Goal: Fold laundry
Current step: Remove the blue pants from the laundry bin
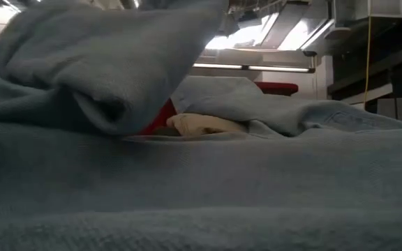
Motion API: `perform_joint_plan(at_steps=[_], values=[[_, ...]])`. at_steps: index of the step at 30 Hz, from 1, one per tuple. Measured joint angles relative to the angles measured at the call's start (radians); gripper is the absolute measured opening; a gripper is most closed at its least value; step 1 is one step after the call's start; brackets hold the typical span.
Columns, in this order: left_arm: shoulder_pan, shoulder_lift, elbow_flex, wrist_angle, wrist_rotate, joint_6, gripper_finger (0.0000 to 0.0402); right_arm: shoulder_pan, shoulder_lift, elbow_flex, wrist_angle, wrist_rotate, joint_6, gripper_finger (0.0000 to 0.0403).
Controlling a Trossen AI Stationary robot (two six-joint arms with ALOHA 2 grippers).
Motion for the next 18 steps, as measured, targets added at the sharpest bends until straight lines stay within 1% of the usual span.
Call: perform_joint_plan(at_steps=[6,10,12,18], values=[[0.000,0.000,0.000,-0.030,0.006,-0.212,0.0058,0.000,0.004,0.000,-0.012,0.000,0.000,0.0031],[0.000,0.000,0.000,-0.045,0.009,-0.313,0.0081,0.000,0.006,0.000,-0.012,-0.009,0.019,0.0058],[0.000,0.000,0.000,-0.047,0.009,-0.346,0.0095,0.000,0.006,0.000,-0.012,-0.013,0.021,0.0076],[0.000,0.000,0.000,-0.048,0.008,-0.349,0.0134,0.000,0.006,0.000,-0.013,-0.016,0.020,0.0129]])
